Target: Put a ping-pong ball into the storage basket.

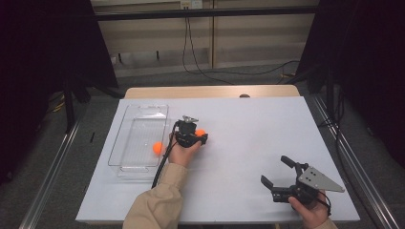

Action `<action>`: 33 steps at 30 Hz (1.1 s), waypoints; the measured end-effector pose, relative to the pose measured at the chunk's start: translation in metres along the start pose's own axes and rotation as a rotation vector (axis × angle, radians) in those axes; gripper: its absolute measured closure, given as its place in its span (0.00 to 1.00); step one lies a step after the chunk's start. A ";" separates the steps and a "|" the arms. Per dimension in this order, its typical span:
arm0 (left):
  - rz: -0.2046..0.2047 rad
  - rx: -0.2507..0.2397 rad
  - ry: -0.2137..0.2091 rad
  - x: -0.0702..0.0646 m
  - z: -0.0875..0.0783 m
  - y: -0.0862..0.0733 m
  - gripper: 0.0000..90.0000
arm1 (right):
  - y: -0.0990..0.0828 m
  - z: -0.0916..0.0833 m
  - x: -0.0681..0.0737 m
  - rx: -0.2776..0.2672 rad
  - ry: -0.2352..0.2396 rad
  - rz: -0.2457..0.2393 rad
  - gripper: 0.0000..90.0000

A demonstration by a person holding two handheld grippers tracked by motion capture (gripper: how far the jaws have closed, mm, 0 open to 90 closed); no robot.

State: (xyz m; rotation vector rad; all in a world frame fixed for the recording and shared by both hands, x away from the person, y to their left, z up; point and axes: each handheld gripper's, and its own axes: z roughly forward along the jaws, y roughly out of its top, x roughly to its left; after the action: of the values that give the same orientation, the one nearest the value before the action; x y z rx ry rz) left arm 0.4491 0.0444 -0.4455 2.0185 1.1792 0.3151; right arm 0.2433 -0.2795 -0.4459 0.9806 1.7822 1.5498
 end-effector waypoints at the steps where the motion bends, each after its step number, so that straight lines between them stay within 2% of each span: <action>1: -0.003 -0.003 0.000 0.000 0.000 0.000 0.57 | 0.000 0.000 0.000 0.001 0.000 -0.001 0.03; 4: -0.013 -0.008 0.001 0.000 -0.002 0.000 0.57 | 0.000 0.000 0.000 0.000 0.001 0.000 0.03; 7: 0.000 -0.007 0.000 -0.001 -0.004 0.001 0.57 | 0.000 0.000 0.001 0.000 0.001 0.001 0.03; 33: 0.006 -0.038 0.001 0.001 -0.024 0.005 0.57 | 0.000 0.001 0.001 0.003 0.003 -0.002 0.03</action>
State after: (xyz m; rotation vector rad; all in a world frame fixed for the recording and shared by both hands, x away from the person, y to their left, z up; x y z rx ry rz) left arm 0.4398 0.0557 -0.4253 1.9892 1.1595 0.3392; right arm 0.2433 -0.2784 -0.4462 0.9783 1.7869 1.5491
